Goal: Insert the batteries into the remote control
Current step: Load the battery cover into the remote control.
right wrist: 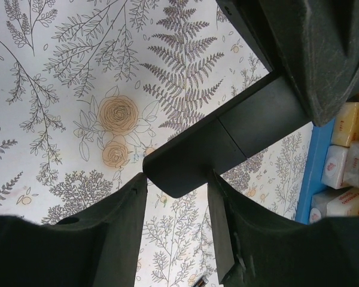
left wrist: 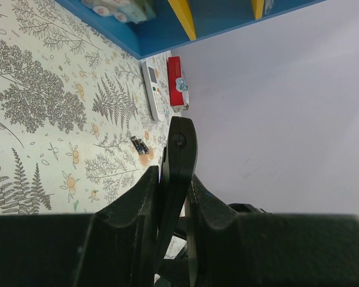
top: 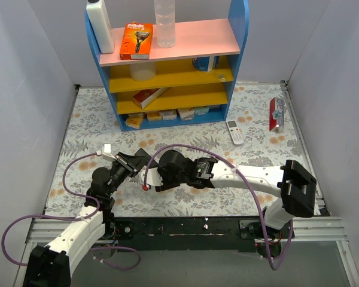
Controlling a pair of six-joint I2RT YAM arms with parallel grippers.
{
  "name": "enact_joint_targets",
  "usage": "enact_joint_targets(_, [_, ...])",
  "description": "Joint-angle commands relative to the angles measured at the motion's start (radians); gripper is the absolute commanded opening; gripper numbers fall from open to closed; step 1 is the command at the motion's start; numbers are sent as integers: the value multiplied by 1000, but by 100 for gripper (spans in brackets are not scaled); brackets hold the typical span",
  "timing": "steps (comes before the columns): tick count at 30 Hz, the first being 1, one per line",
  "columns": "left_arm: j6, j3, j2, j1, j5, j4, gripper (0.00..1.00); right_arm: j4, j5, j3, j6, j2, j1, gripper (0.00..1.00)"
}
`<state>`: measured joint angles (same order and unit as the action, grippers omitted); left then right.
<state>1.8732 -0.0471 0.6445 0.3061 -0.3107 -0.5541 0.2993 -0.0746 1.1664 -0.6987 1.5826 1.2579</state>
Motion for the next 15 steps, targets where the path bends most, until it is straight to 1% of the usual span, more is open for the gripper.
enact_joint_targets(1, [453,-60,-58,65,-177,-61,0,-215,59,19,14,27,-5,54])
enact_joint_targets(2, [430,-69,-63,65,-170,-38,0,-210,65,6,22,19,-5,54])
enact_joint_targets(4, [371,-86,-66,65,-151,58,0,-198,65,-11,47,-12,-5,58])
enact_joint_targets(6, [284,-109,-65,65,-111,139,0,-189,65,-40,65,-51,-5,61])
enact_joint_targets(7, [255,-118,-60,65,-94,170,0,-184,67,-51,94,-67,-5,64])
enact_joint_targets(8, [191,-135,-51,65,-62,199,0,-186,65,-65,108,-85,-3,67])
enact_joint_targets(9, [160,-146,-45,64,-42,253,0,-187,59,-97,123,-123,-5,73])
enact_joint_targets(11, [97,-168,-14,64,-12,310,0,-198,46,-128,178,-163,-6,76])
enact_joint_targets(12, [30,-198,-2,65,22,360,0,-198,23,-151,200,-205,-9,79])
enact_joint_targets(14, [-44,-236,45,65,56,422,0,-198,-2,-175,270,-246,-20,82])
enact_joint_targets(15, [-127,-281,67,64,82,477,0,-201,-40,-200,297,-287,-26,85])
